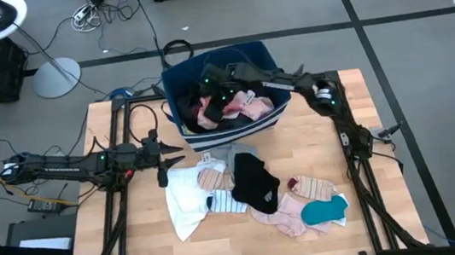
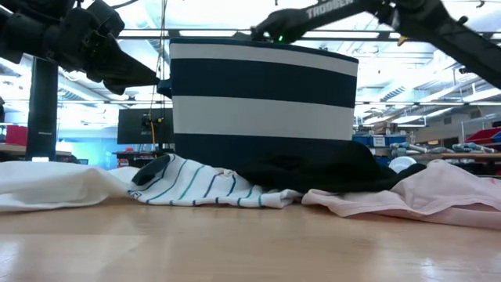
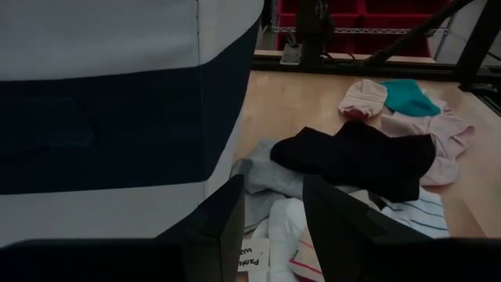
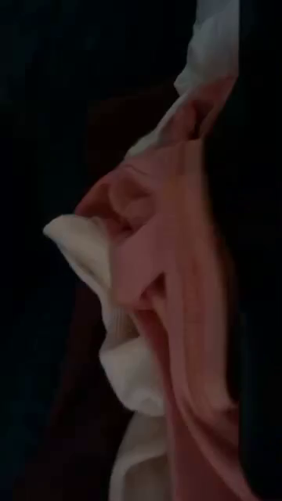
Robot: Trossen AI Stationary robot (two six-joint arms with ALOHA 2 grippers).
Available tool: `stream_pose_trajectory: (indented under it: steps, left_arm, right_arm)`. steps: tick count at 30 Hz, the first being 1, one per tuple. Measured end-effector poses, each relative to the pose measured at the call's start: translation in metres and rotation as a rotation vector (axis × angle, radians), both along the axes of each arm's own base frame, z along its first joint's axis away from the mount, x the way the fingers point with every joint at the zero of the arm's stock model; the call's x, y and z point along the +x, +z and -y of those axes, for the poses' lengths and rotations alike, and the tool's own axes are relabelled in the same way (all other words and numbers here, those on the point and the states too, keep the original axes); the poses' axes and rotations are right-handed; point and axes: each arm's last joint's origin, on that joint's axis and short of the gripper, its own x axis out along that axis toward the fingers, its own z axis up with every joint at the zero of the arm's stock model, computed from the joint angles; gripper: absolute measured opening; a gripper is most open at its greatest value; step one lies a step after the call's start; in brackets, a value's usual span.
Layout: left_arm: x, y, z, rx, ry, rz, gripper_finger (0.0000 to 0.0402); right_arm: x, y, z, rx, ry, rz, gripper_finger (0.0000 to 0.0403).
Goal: Sort clothes
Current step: Put the pink underwear into the blue laundry bin, then put the right brown patterned sock into the blue laundry bin
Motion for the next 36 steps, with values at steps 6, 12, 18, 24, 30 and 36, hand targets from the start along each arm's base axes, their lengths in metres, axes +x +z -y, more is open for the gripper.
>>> stream_pose_trajectory:
  steps: [6, 12, 18, 24, 30, 36]
  left_arm:
    - [0.0, 0.0, 0.0, 0.0, 0.0, 0.0, 0.0136]
    - [0.0, 0.0, 0.0, 0.0, -0.001, -0.002, 0.0137]
    - [0.0, 0.0, 0.0, -0.001, -0.003, -0.004, 0.0137]
    - [0.0, 0.0, 0.0, -0.001, -0.003, -0.004, 0.0137]
    - [0.0, 0.0, 0.0, -0.001, -0.003, -0.004, 0.0136]
    - [0.0, 0.0, 0.0, -0.001, -0.003, -0.004, 0.0136]
  right_arm:
    - [0.005, -0.014, 0.005, 0.021, -0.004, -0.003, 0.0198]
    - [-0.016, 0.036, -0.001, -0.003, -0.003, 0.063, 0.0204]
    - [-0.064, 0.126, -0.021, -0.082, 0.021, 0.197, 0.0198]
    - [-0.114, 0.197, -0.058, -0.187, 0.023, 0.328, 0.0195]
    - [-0.143, 0.223, -0.113, -0.274, 0.097, 0.367, 0.019]
    - [-0.175, 0.202, -0.165, -0.324, 0.074, 0.307, 0.0189]
